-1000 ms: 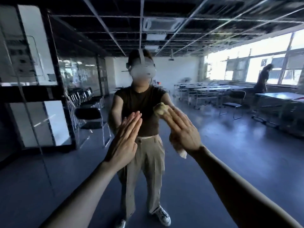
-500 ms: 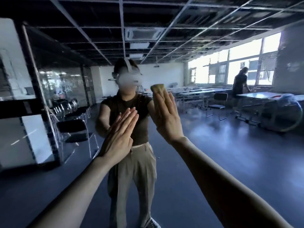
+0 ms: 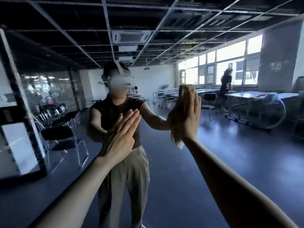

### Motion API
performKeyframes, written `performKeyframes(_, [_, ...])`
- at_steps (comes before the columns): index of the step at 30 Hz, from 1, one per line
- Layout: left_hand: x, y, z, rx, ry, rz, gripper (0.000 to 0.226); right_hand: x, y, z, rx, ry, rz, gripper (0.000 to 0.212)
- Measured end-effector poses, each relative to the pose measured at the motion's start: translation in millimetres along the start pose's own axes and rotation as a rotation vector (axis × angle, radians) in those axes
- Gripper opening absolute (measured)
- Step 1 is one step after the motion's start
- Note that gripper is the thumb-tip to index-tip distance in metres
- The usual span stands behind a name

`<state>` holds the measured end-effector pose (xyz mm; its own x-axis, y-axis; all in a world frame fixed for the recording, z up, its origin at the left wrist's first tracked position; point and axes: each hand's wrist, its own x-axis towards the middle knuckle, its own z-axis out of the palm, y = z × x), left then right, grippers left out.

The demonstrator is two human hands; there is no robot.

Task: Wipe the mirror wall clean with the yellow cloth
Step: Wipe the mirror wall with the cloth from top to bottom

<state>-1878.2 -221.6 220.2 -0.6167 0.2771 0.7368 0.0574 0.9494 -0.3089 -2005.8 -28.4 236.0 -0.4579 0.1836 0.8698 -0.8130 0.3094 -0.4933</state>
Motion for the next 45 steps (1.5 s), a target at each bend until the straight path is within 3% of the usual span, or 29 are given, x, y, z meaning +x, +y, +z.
performKeyframes(7, [17.2,13.5,-2.5,0.000,0.007,-0.003,0.070,-6.4,-2.4,-6.9,0.088,-0.142,-0.048,0.070])
performKeyframes(11, [31.9,18.9,1.5,0.014,0.005,0.044,0.068,-0.5,9.7,-11.0,-0.013,-0.199,-0.140,0.069])
performKeyframes(16, [52.4,22.8,2.8,0.023,-0.013,0.092,0.065,1.7,7.8,-17.3,-0.076,-0.289,-0.090,0.071])
performKeyframes(21, [72.5,24.6,4.8,0.034,0.010,0.159,0.062,6.5,-4.0,-24.0,0.087,-0.218,0.067,0.065])
performKeyframes(25, [94.1,23.5,-2.6,0.054,0.079,0.187,0.060,17.0,-16.4,-31.1,0.083,-0.171,0.013,0.079])
performKeyframes(32, [153.3,29.2,-28.6,0.106,0.214,0.130,0.059,126.3,-32.6,-17.0,0.120,0.034,-0.162,0.055])
performKeyframes(36, [192.5,42.3,-41.5,0.150,0.235,0.064,0.055,185.5,-35.2,-18.9,0.008,-0.060,-0.474,0.047])
performKeyframes(38, [209.9,51.2,-42.3,0.167,0.239,0.053,0.057,192.4,-15.8,-28.7,-0.010,-0.047,-0.525,0.045])
performKeyframes(45, [243.7,92.8,-26.5,0.247,0.179,0.057,0.057,210.5,86.5,-89.0,0.050,0.188,-0.031,0.057])
